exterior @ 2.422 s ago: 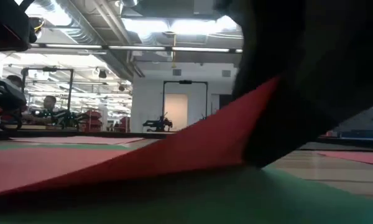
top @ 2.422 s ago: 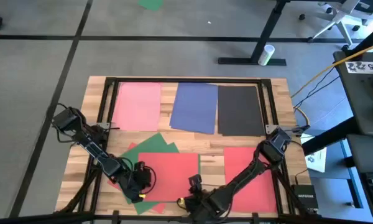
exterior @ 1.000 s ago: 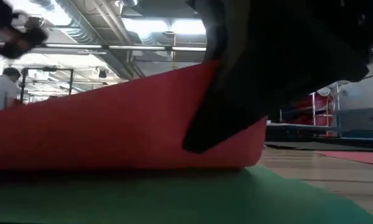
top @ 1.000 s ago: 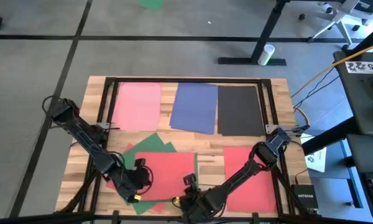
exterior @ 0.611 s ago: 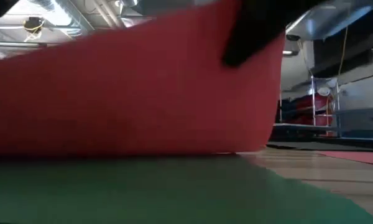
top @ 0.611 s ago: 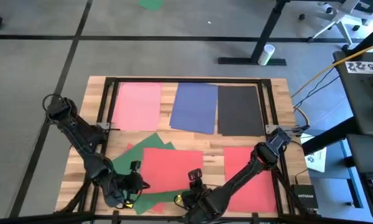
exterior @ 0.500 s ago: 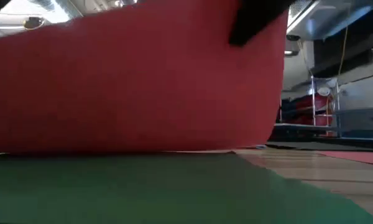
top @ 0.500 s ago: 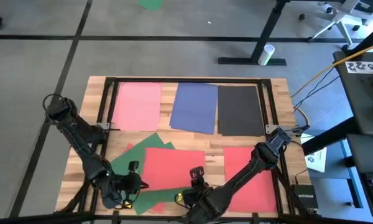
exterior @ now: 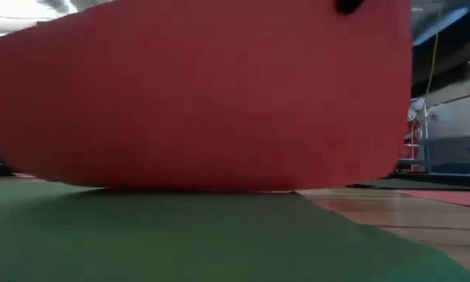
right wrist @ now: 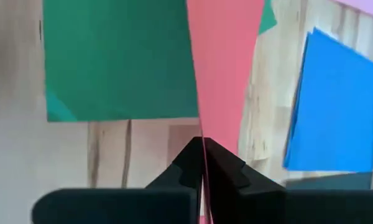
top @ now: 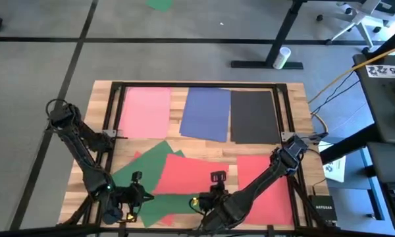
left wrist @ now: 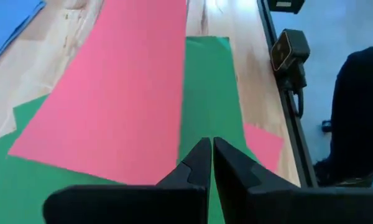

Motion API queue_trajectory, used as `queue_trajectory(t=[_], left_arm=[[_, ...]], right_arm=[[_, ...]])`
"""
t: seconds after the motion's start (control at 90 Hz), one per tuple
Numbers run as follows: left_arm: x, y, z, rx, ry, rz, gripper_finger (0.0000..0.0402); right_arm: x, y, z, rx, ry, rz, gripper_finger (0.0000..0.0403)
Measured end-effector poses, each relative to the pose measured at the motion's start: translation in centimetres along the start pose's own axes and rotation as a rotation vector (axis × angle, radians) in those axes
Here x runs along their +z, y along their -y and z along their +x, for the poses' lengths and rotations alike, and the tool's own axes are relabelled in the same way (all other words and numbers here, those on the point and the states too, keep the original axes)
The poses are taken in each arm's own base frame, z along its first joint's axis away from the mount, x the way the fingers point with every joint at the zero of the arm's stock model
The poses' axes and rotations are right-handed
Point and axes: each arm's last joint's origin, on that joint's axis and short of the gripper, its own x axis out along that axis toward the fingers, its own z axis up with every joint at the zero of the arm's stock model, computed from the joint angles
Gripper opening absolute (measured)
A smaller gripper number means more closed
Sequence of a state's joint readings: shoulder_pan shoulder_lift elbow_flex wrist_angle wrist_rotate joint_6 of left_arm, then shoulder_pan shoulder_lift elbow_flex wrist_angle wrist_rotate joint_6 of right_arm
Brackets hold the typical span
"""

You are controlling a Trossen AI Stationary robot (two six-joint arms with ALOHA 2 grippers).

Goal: Organize paper
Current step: Stack the red paper on top of the other red paper on the table

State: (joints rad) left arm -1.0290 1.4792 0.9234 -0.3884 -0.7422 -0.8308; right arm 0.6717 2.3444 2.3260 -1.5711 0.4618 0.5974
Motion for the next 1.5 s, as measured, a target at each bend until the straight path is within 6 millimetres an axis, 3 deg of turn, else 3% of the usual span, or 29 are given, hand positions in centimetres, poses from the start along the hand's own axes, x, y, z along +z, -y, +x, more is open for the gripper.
queue_trajectory(t=[0.556,0.833,1.244,1.5], left_arm=[[-0.2,0.2,-0.2,-0.009,0.001,-0.005,0.0],[-0.5,0.5,-0.6,-0.025,-0.001,-0.015,0.0],[-0.8,0.8,-1.0,-0.039,-0.001,-0.018,0.0],[-0.8,0.8,-1.0,-0.039,-0.001,-0.021,0.0]], right_arm=[[0.5,0.0,-0.6,0.026,0.076,0.146,0.0],[1.5,2.2,0.0,-0.097,0.133,0.237,0.0],[-0.5,6.3,-6.9,-0.129,0.284,0.198,0.0],[-0.6,6.7,-7.5,-0.079,0.283,0.16,0.0]])
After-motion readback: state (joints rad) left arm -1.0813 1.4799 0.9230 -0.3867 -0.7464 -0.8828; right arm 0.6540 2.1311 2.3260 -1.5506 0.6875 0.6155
